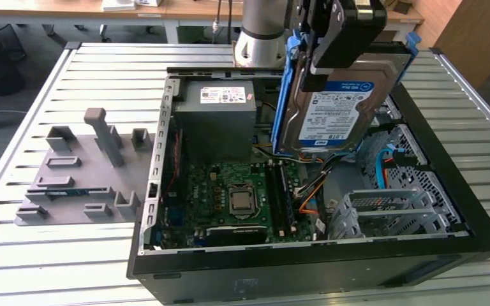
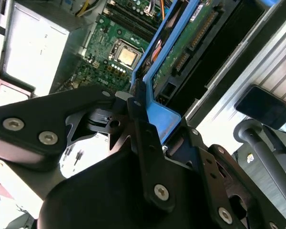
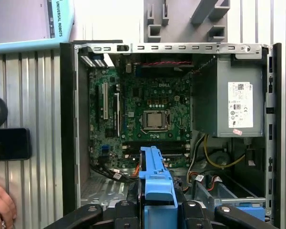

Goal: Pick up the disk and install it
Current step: 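Insert the disk into the insertion slot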

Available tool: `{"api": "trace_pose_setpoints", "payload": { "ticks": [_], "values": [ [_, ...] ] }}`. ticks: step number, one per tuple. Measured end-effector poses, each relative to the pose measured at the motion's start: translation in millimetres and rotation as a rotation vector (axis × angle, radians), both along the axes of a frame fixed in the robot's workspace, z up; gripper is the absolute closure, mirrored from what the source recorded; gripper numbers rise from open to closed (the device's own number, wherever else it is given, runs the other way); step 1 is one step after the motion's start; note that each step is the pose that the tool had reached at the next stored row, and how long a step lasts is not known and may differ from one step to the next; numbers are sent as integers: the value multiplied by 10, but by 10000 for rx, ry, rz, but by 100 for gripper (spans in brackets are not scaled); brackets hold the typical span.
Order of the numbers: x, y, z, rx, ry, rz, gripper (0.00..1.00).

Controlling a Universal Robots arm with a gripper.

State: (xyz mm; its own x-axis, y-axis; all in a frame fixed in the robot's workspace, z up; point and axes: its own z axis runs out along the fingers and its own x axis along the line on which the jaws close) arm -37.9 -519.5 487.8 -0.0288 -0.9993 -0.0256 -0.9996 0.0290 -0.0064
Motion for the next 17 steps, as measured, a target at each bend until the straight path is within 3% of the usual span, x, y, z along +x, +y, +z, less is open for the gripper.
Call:
{"api": "trace_pose_setpoints", "payload": {
  "ticks": [4, 10, 14, 17],
  "values": [
    [6, -74, -57, 1, -1, -1, 63],
    [141, -82, -117, -2, -1, 0, 63],
    [169, -84, -135, -17, -22, 0, 63],
    [170, -145, -160, -18, -53, 0, 63]
  ]
}}
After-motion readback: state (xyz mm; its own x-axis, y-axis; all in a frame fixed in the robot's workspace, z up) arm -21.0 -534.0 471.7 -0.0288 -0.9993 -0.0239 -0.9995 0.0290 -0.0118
